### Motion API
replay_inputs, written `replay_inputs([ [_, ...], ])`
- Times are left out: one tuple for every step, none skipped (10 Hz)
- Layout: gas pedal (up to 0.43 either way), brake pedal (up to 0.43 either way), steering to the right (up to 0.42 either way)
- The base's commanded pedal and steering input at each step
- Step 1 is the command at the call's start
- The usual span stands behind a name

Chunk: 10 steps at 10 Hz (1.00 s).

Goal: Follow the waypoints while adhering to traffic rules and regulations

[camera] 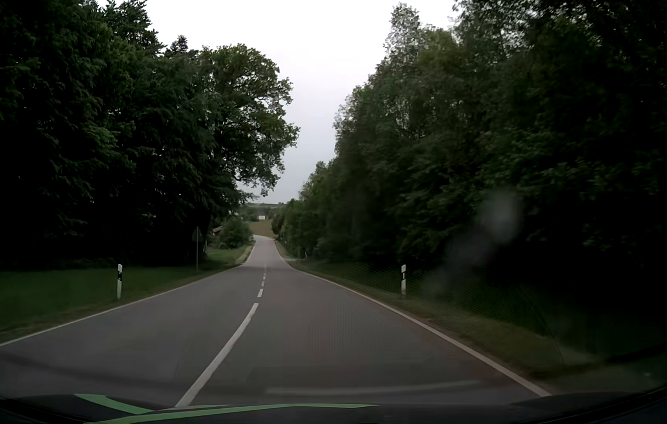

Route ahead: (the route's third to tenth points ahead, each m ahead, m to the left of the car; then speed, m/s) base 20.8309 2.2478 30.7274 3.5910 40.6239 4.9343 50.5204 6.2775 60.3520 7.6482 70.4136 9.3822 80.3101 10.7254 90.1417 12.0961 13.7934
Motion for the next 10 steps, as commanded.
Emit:
replay_inputs([
  [0.008, 0.000, -0.038],
  [0.028, 0.000, -0.037],
  [0.028, 0.000, -0.037],
  [0.039, 0.000, -0.035],
  [0.039, 0.000, -0.031],
  [0.039, 0.000, -0.028],
  [0.039, 0.000, -0.028],
  [0.039, 0.000, -0.026],
  [0.039, 0.000, -0.023],
  [0.039, 0.000, -0.019],
])
